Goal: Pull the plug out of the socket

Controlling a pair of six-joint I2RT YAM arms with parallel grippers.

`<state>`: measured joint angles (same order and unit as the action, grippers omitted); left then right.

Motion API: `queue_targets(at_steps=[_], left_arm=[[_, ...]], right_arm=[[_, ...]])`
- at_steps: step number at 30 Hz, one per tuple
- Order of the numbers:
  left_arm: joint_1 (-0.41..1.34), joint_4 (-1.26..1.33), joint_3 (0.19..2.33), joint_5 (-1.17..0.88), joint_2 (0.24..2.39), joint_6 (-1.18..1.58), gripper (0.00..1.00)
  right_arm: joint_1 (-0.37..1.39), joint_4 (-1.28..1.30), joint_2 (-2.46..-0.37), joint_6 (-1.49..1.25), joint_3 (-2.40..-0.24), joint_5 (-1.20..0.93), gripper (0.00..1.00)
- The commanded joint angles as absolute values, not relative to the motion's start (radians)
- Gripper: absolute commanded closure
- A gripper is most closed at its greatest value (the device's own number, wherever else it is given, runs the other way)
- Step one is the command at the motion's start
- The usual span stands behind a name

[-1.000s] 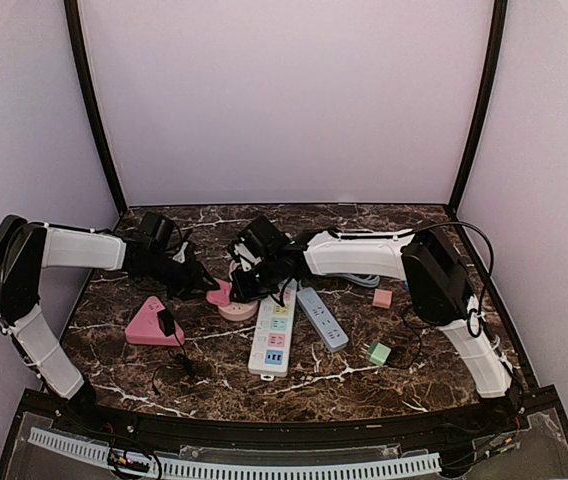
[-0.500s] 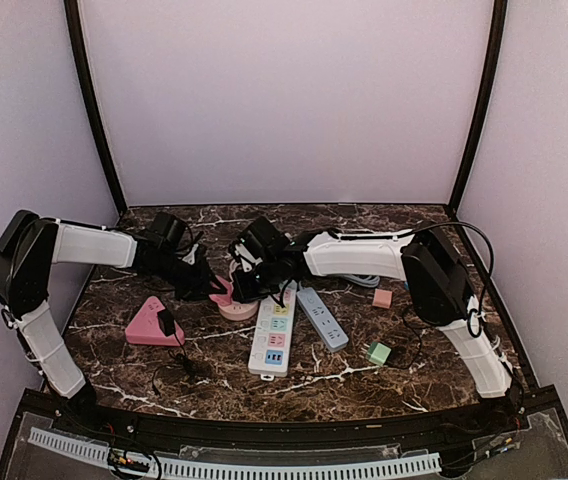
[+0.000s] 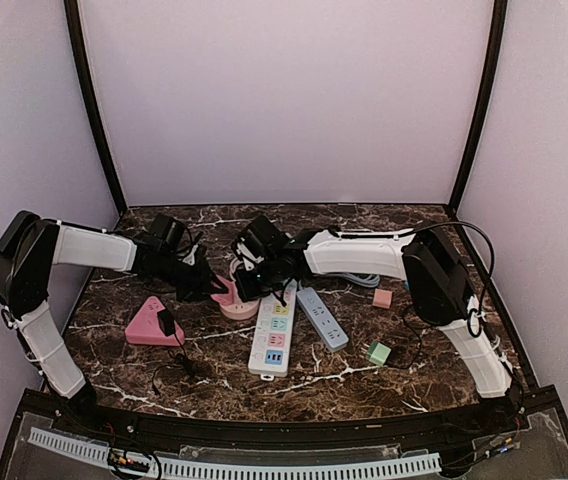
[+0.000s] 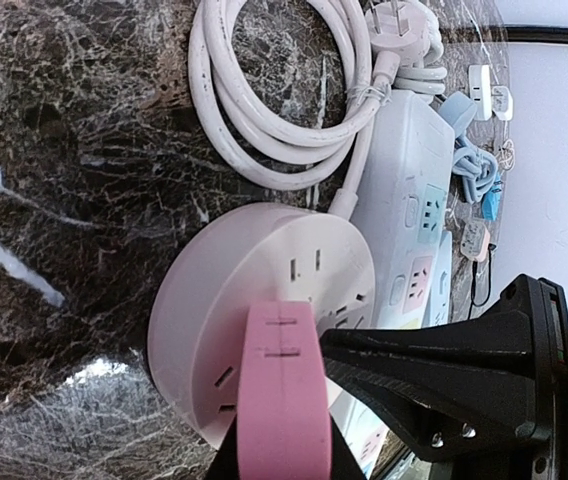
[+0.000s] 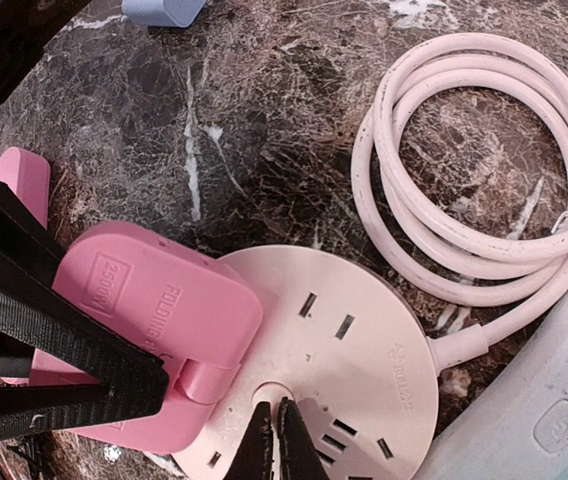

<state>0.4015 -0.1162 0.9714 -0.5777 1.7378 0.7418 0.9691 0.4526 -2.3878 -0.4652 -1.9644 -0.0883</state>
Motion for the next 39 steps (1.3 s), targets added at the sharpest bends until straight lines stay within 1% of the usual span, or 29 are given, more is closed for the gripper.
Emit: queue_targets(at_steps=[1, 10, 19, 23, 31, 36, 39], left_arm=[[0.406, 0.018, 0.945, -0.661, 1.684, 0.779, 1.0], [0.381, 0.146, 0.909, -0.731, 1.689, 0.864, 1.0], [0.36, 0.154, 0.915, -0.773, 1.703, 0.866, 1.0], [0.357, 0.138, 0.916, -0.754, 1.698, 0.834, 1.0], [0.375, 0.011, 0.921, -0.652, 1.646, 0.708, 1.0], [0.379, 0.014, 0.905, -0.654, 1.623, 0.706, 1.0], [0.378, 0.071, 0.894, -0.687, 1.617, 0.747, 1.0]], right_arm=[[0.981, 0.514, -2.442, -0.45, -1.973, -0.061, 0.97], [0.993, 0.515, -2.469, -0.448, -1.969, -0.07, 0.96], [0.995, 0.511, -2.48, -0.448, -1.964, -0.074, 0.97], [0.996, 0.509, -2.485, -0.448, -1.964, -0.079, 0.97], [0.996, 0.504, -2.503, -0.456, -1.978, -0.124, 0.97], [0.995, 0.515, -2.512, -0.453, -1.994, -0.124, 0.97], [0.995, 0.518, -2.515, -0.452, -1.993, -0.124, 0.97]])
